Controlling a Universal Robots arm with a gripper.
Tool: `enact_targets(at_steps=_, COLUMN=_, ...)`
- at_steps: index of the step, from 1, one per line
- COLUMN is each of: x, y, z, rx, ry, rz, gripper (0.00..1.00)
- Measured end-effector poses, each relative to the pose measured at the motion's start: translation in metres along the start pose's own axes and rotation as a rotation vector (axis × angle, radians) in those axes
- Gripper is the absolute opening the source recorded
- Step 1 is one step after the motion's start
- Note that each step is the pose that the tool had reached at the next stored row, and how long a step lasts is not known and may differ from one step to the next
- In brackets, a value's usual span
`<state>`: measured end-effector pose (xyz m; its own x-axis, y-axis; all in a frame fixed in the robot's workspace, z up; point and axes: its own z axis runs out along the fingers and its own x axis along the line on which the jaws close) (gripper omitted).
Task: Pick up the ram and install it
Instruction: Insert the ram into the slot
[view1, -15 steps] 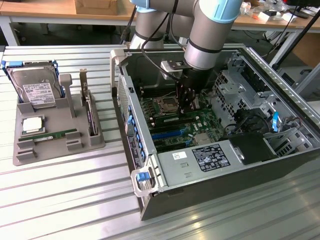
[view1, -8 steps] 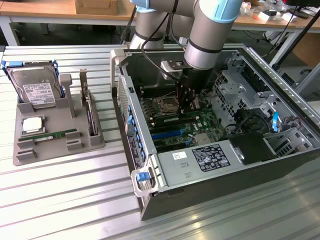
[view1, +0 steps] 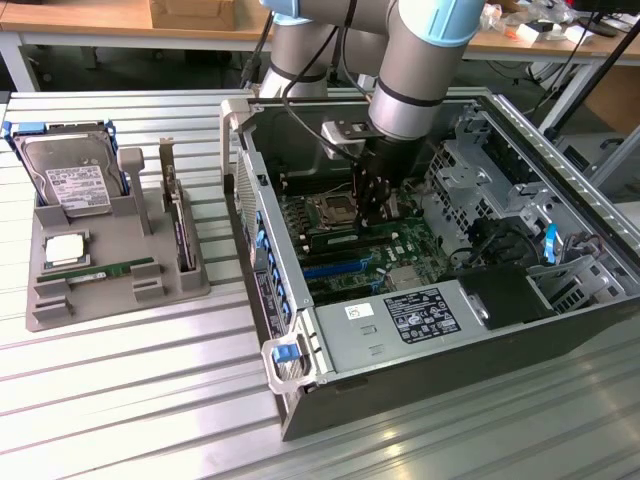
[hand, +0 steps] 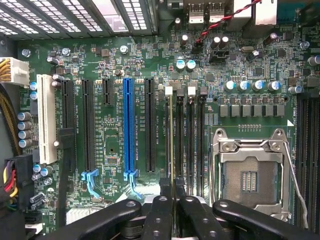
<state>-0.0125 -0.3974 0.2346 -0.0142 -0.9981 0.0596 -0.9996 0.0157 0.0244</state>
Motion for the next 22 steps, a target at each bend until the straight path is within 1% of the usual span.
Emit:
enact_targets(at_steps=7, x=0.0, y=0.0, z=0.0011, rx=-0.0001, ry=-0.0002, rz=0.0, gripper=0.12)
enact_targets(at_steps=8, x=0.0, y=0.0, z=0.0011, rx=-0.0001, ry=-0.0002, rz=0.0, gripper=0.13)
enact_targets(at_steps=9, x=0.0, y=0.0, z=0.0011, rx=-0.0001, ry=-0.0002, rz=0.0, gripper=0.2)
enact_targets(at_steps=10, x=0.0, y=0.0, z=0.0006, rx=-0.0002, ry=0.0001, rz=0.0, gripper=0.2)
enact_targets(at_steps=11, x=0.0, y=0.0001, z=-0.0045, rx=0.0, ry=-0.0002, rz=0.0, gripper=0.2)
enact_targets(at_steps=12, x=0.001, y=0.0003, z=-0.0126, rx=-0.0001, ry=0.0, rz=0.0, gripper=0.2)
enact_targets(at_steps=13, x=0.001, y=0.0004, z=-0.0162, rx=-0.0001, ry=-0.0002, rz=0.0, gripper=0.2)
enact_targets(at_steps=14, x=0.001, y=0.0004, z=-0.0164, rx=0.0, ry=-0.0004, rz=0.0, gripper=0.12)
enact_targets(at_steps=16, x=0.001, y=-0.0127, z=-0.0167, rx=-0.0079, ry=0.0001, rz=0.0, gripper=0.11)
enact_targets(at_steps=18, x=0.001, y=-0.0238, z=-0.0168, rx=-0.0145, ry=0.0, rz=-0.001, gripper=0.11)
enact_targets(at_steps=19, x=0.001, y=-0.0272, z=-0.0169, rx=-0.0166, ry=0.0, rz=-0.001, gripper=0.11)
enact_targets(at_steps=20, x=0.0, y=-0.0384, z=-0.0172, rx=-0.0237, ry=0.0003, rz=-0.001, gripper=0.11)
enact_targets(at_steps=21, x=0.0, y=-0.0546, z=-0.0175, rx=-0.0339, ry=0.0005, rz=-0.002, gripper=0.11)
enact_targets(at_steps=22, x=0.0, y=-0.0703, z=-0.0177, rx=-0.0472, ry=0.0006, rz=-0.003, gripper=0.11)
